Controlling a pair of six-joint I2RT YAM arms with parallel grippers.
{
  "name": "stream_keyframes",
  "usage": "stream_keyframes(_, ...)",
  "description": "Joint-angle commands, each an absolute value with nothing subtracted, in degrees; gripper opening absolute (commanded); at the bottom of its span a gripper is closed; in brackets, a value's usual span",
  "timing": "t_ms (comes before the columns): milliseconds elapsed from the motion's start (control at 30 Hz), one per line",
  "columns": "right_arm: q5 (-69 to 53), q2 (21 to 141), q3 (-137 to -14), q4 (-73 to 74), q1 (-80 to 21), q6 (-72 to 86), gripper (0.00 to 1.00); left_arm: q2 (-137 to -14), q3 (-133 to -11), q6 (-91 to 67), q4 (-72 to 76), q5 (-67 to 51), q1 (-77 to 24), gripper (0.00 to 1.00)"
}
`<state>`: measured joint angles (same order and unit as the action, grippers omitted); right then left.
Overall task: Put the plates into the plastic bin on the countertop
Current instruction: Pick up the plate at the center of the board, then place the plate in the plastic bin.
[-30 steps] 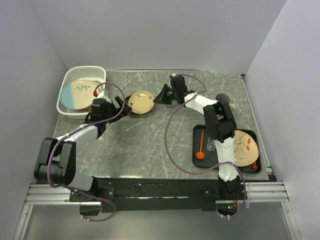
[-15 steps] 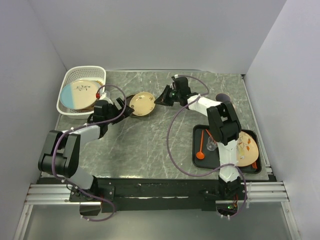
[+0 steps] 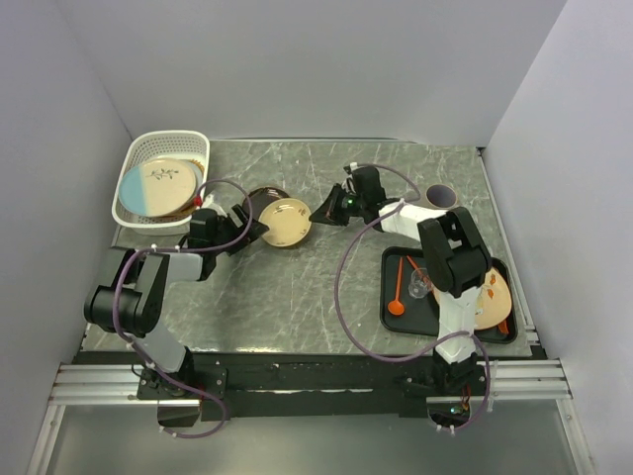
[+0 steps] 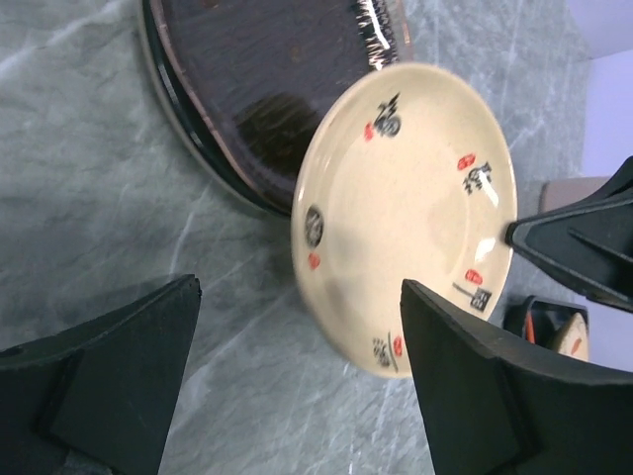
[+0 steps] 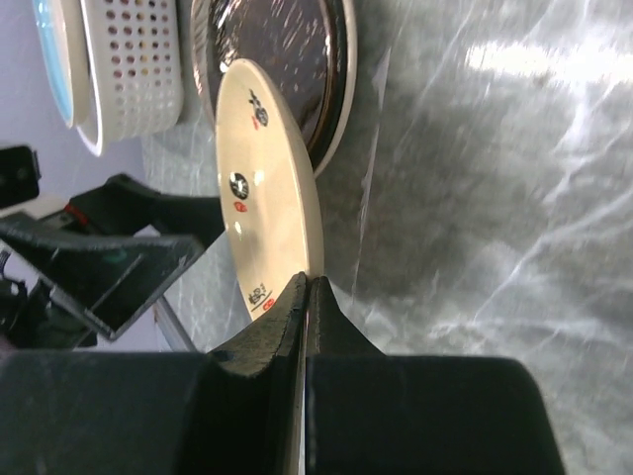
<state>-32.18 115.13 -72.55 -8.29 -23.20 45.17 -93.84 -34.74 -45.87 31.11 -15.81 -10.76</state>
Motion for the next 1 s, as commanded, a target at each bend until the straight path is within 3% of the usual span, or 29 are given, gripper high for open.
stream_keyframes(0,-34.37,110.13,-71.11,-13.71,-22.76,45.97,0.00,-94.66,-34.28,-47.37,37.61,-18.10,-11.25,0.86)
stream_keyframes(467,-35.86,106.97,-68.12,-15.47,-22.76,47.11,0.00,-97.91,-32.78,-50.45,45.09,-20.74,-12.48,0.78)
stream_keyframes(667,-37.09,106.17,-67.59,-16.44,-22.76,47.99,0.00,-99.67,-32.96,-51.85,47.63,-22.41,-12.48,0.65)
stream_keyframes(767,-37.62,105.73,-67.41,-16.44,-22.85,48.08,0.00,-100.19,-33.22,-52.29,48.34,-23.37,-12.57,0.49)
stream_keyframes(800,-37.70,105.65,-67.33,-16.44,-22.85,48.08,0.00,-100.54,-33.40,-52.21,48.25,-23.55,-12.57,0.36)
stream_keyframes(967,-38.06,105.12,-66.45,-16.61,-22.85,47.90,0.00,-101.16,-34.10,-52.47,48.25,-24.61,-12.57,0.04)
